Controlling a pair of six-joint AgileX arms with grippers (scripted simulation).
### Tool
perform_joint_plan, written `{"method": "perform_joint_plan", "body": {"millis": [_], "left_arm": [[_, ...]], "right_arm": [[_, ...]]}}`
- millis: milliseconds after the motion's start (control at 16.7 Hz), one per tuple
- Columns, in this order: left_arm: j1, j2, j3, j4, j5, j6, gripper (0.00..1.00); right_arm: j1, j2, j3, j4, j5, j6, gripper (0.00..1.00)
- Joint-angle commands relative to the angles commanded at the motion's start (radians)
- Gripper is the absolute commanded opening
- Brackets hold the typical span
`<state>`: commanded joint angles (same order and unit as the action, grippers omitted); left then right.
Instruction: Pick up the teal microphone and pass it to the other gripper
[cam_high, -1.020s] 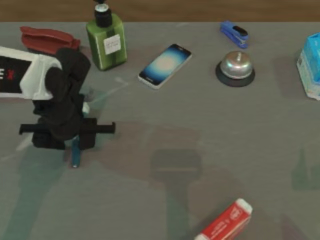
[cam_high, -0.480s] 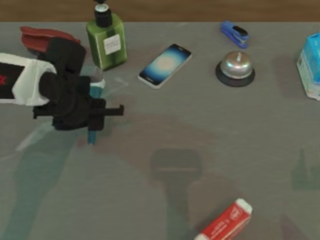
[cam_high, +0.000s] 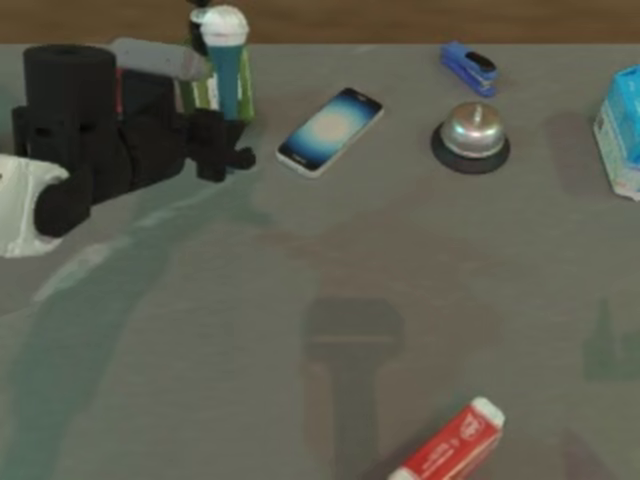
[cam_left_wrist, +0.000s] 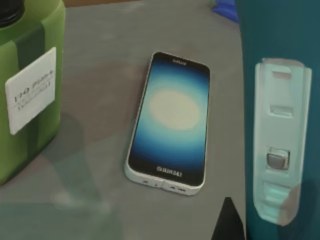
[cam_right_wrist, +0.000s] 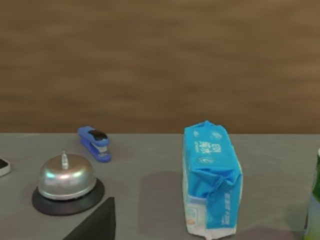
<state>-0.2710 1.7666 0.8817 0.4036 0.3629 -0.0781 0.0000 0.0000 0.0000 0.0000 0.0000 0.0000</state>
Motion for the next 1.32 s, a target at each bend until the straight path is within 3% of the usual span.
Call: {"method": "perform_joint_plan", "body": {"millis": [240, 420, 840, 1020, 1320], "left_arm": [[0.013, -0.097, -0.085, 0.292, 0.121, 0.059, 0.00], [0.021, -0.155, -0.122, 0.408, 0.178, 0.090, 0.00], [0.015, -0.167, -0.126, 0.431, 0.185, 0.097, 0.00], [-0.051, -0.167, -0.130, 0.461, 0.117, 0.094, 0.00], [-0.255, -0.176, -0.157, 0.539, -0.103, 0.078, 0.00]], "right_arm": [[0.000, 0.000, 0.000, 0.000, 0.000, 0.000, 1.00], [0.000, 0.000, 0.000, 0.000, 0.000, 0.000, 1.00], [0.000, 0.000, 0.000, 0.000, 0.000, 0.000, 1.00], [0.000, 0.000, 0.000, 0.000, 0.000, 0.000, 1.00], [0.000, 0.000, 0.000, 0.000, 0.000, 0.000, 1.00]]}}
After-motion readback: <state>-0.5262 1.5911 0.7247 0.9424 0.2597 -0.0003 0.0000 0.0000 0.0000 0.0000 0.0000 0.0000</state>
